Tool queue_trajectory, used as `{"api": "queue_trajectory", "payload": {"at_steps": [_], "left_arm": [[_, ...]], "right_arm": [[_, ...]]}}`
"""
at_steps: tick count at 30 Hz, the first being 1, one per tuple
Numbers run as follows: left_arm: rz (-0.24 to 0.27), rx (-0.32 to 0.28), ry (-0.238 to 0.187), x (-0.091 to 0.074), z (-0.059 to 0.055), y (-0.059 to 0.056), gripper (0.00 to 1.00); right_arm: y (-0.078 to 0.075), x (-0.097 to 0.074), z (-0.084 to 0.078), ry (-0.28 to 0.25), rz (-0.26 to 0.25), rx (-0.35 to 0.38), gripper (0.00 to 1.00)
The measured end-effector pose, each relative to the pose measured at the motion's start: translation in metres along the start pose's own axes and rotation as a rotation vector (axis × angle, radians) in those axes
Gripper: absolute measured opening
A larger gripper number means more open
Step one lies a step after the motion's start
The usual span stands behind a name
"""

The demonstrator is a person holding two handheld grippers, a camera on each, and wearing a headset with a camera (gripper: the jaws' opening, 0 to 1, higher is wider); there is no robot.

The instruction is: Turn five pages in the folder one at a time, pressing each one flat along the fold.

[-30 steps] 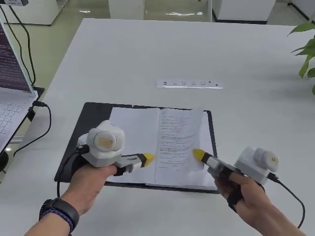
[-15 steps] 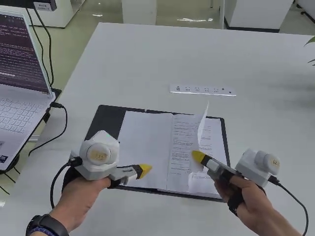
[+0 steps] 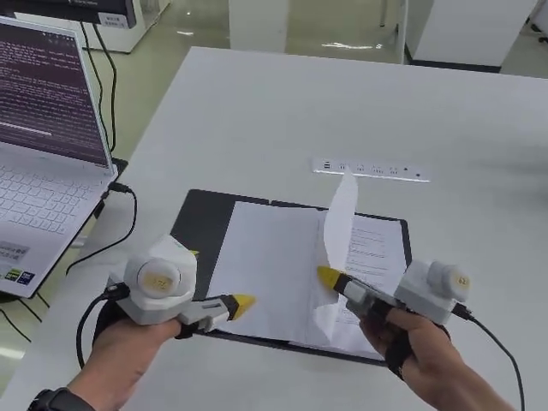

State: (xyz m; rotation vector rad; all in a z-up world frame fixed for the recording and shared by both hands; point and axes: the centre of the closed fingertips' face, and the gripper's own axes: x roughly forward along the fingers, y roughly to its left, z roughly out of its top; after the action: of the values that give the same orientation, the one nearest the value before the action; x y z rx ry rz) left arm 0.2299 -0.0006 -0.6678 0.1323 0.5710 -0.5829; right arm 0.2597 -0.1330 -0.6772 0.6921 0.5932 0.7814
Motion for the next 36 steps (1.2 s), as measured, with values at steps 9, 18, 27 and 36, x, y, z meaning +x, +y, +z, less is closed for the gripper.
{"api": "queue_trajectory", "payload": {"at_steps": [9, 18, 27, 36], "left_arm": [[0.018, -0.008, -0.004, -0.009, -0.007, 0.012, 0.69], [0.031, -0.021, -0.009, -0.016, -0.011, 0.020, 0.69], [0.041, -0.040, -0.005, -0.024, -0.021, 0.025, 0.68], [0.050, -0.053, -0.001, -0.030, -0.026, 0.027, 0.68]], "right_arm": [[0.016, 0.025, -0.011, 0.050, 0.038, -0.020, 0.00], [0.026, 0.046, -0.027, 0.114, 0.073, -0.020, 0.00], [0.031, 0.063, -0.045, 0.169, 0.084, -0.016, 0.00], [0.030, 0.078, -0.064, 0.227, 0.087, 0.000, 0.00]]}}
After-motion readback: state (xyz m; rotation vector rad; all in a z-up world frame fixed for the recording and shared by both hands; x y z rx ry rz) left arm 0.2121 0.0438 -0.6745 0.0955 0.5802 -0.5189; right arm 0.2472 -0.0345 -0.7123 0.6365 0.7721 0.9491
